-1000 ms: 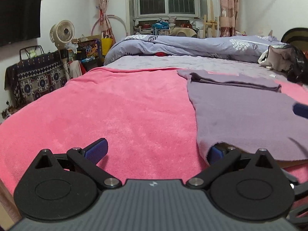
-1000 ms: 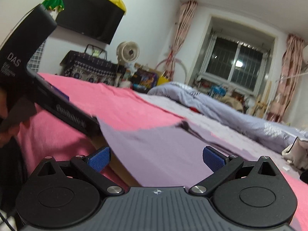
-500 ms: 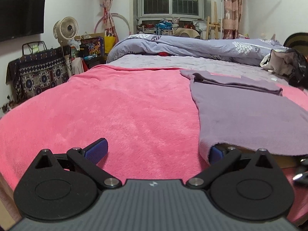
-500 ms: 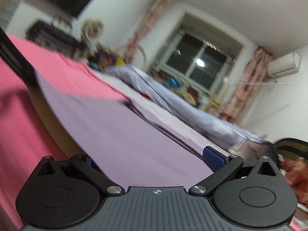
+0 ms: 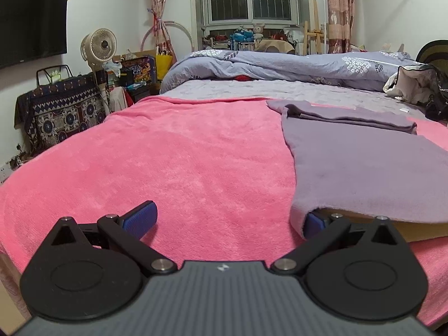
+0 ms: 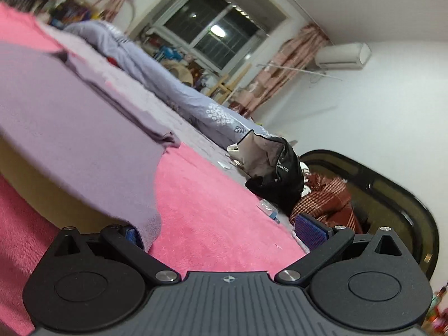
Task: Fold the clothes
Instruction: 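Grasp the edge of the lilac cloth with the left gripper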
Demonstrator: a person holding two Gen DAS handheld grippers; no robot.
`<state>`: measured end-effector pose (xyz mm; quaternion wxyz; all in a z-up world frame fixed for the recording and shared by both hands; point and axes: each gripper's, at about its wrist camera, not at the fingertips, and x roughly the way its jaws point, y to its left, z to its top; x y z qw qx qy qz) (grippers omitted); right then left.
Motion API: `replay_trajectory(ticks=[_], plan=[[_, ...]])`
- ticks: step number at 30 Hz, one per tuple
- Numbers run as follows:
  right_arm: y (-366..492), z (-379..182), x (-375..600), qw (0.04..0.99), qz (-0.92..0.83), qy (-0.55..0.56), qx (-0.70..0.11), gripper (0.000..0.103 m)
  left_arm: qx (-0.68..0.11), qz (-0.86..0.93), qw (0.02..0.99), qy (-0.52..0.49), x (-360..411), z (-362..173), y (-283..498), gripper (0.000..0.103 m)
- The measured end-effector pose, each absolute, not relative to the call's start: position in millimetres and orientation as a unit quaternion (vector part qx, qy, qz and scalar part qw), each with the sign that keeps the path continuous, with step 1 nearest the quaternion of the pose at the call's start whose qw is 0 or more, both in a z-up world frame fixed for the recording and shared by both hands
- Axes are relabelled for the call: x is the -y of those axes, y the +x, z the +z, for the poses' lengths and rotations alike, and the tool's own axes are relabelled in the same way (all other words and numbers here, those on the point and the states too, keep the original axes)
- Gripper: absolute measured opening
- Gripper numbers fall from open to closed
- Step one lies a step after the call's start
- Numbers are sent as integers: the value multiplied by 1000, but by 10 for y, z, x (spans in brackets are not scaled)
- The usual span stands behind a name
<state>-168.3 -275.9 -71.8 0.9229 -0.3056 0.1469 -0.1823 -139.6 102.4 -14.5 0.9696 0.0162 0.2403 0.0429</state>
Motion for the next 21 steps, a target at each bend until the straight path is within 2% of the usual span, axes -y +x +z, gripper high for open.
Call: replay_trajectory(ticks=[3,9,21], plan=[[-1651,-586,2862,934,-180,-273,-146,103,-232,44,972,20,-1025,-74,-1409,103],[-1674,-185,3052,943,-148,-252,-159,103,-212,39,972,92,-899,105,-1403,103],[-1202,421,3488,952,-80,-172,-240,103,-195,21,976,95,-939,474,-832,103]])
